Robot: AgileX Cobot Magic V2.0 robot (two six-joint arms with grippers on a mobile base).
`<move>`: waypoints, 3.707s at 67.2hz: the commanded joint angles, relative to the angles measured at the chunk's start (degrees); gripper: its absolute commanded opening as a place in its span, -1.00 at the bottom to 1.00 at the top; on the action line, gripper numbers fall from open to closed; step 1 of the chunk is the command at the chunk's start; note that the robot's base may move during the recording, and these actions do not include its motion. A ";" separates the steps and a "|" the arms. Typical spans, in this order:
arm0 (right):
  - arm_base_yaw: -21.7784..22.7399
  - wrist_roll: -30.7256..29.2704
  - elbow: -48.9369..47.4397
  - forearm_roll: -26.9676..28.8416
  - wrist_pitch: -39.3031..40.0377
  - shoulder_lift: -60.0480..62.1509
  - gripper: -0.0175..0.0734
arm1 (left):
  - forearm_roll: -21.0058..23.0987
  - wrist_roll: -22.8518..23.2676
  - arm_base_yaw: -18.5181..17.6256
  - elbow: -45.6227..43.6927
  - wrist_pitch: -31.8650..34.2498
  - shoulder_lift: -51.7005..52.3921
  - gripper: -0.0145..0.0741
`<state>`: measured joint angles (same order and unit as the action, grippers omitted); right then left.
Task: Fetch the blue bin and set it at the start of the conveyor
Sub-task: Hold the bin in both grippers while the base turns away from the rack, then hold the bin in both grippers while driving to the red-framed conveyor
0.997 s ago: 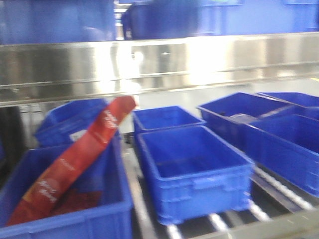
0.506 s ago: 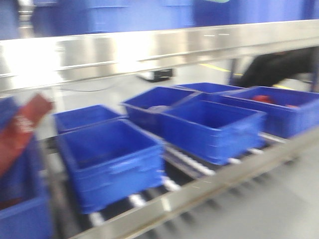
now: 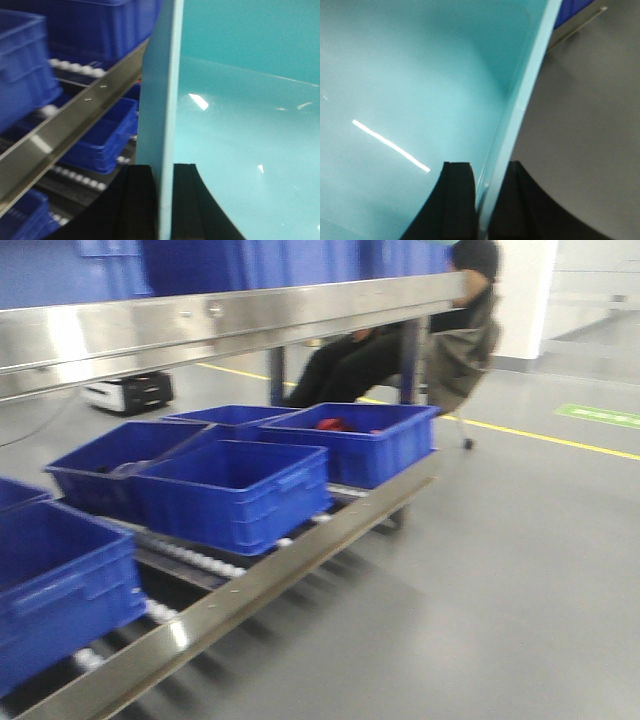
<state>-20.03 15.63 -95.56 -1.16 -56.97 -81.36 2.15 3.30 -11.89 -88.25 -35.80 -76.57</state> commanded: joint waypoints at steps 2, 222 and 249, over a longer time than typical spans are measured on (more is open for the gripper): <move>0.51 -1.58 -0.31 -2.79 -0.37 0.97 -0.95 | -0.32 0.70 0.22 -0.69 4.30 0.80 -0.92; 0.51 -1.58 -0.31 -2.79 0.43 0.97 -0.95 | -0.32 0.70 0.22 -0.69 4.30 0.80 -0.92; 0.51 -1.58 -0.31 -2.79 0.54 0.97 -0.95 | -0.32 0.70 0.22 -0.69 4.30 0.80 -0.92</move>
<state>-20.03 15.63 -95.56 -1.03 -56.51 -81.24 1.83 3.27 -11.89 -88.25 -35.67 -76.57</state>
